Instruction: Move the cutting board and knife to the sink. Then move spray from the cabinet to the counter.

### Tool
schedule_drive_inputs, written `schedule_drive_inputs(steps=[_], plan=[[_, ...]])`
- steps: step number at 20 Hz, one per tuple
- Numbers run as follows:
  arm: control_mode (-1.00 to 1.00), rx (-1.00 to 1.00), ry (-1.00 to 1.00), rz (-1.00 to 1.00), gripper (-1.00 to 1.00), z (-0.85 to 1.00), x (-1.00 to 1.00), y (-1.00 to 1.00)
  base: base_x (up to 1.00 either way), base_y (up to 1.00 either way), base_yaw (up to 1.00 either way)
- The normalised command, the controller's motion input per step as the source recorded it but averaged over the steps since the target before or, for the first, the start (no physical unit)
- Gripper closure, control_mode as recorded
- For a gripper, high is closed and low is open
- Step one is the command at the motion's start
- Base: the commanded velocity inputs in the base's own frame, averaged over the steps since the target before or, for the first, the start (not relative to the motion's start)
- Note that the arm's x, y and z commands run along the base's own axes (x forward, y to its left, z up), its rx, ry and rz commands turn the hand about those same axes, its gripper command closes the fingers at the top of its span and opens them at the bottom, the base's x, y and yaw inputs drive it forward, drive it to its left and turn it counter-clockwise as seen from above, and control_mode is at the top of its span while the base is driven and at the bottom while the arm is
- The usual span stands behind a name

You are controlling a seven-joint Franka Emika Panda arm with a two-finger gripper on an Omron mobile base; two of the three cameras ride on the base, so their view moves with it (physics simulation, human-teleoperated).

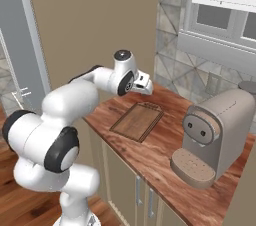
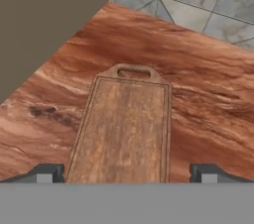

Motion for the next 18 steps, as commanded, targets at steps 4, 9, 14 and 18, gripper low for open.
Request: schedule_drive_inputs(steps=[4, 9, 14, 18], plan=[[-1.0, 0.0, 0.0, 0.02, -1.0, -0.08, 0.44, -0.08, 0.0, 0.0, 0.0], [-1.0, 0.0, 0.0, 0.01, -1.0, -0.14, 0.33, -0.06, 0.0, 0.0, 0.0], [-1.0, 0.0, 0.05, 0.01, -1.0, -0.26, 0.34, -0.08, 0.0, 0.0, 0.0], [-1.0, 0.0, 0.02, 0.02, -1.0, -0.13, 0.38, -0.11, 0.0, 0.0, 0.0]])
